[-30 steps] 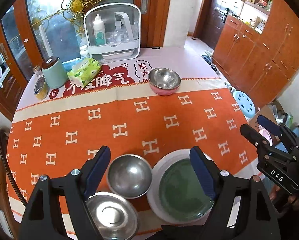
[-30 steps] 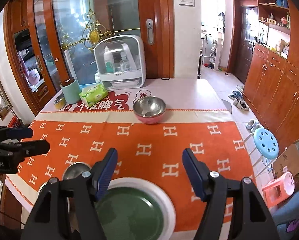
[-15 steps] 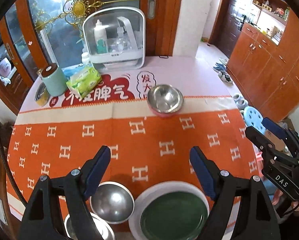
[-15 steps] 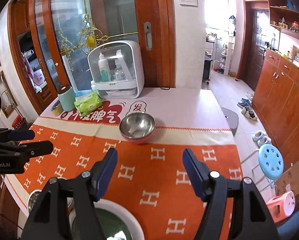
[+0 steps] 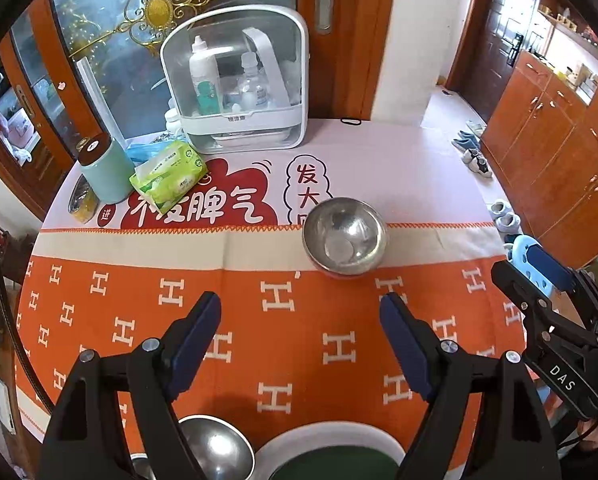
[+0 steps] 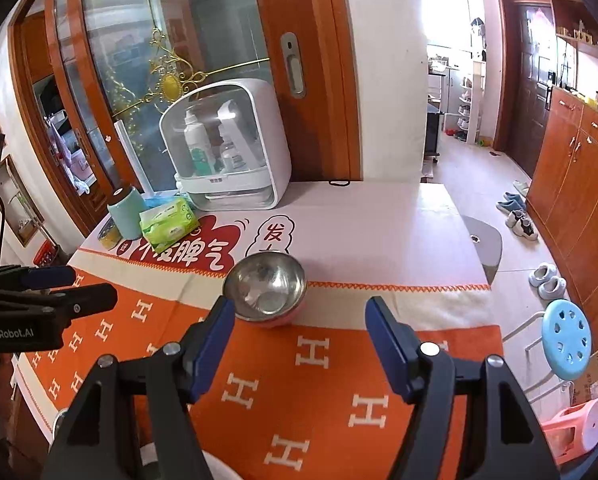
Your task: Organize plates and bowls
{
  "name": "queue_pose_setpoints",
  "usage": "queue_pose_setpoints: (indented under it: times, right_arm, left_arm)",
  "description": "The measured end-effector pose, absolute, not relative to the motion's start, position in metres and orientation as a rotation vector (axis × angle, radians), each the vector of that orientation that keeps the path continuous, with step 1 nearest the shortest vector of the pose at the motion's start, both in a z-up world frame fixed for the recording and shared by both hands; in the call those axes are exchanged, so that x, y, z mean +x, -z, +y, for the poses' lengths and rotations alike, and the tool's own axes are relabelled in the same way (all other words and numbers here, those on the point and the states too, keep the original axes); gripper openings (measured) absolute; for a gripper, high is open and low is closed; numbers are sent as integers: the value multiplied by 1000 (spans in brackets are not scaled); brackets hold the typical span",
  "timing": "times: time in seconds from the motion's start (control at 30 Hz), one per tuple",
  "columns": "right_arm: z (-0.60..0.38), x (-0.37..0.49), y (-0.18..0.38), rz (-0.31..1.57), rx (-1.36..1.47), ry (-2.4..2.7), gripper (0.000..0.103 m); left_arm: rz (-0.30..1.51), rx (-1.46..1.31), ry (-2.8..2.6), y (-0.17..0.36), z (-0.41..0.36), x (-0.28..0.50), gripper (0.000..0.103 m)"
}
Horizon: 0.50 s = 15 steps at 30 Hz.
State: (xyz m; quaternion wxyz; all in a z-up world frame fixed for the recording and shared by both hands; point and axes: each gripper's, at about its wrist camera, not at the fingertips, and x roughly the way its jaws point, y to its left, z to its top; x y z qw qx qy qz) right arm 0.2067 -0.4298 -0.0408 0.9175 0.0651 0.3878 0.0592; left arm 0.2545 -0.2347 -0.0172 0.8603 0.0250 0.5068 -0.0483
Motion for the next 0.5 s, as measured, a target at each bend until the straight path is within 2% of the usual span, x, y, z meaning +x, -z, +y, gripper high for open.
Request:
queue_pose_setpoints:
  times: [0.5]
  right_arm:
    - [-430,255,107,850,234,-182,68]
  left_arm:
    - [1144,-14,40,83,-236,317,80]
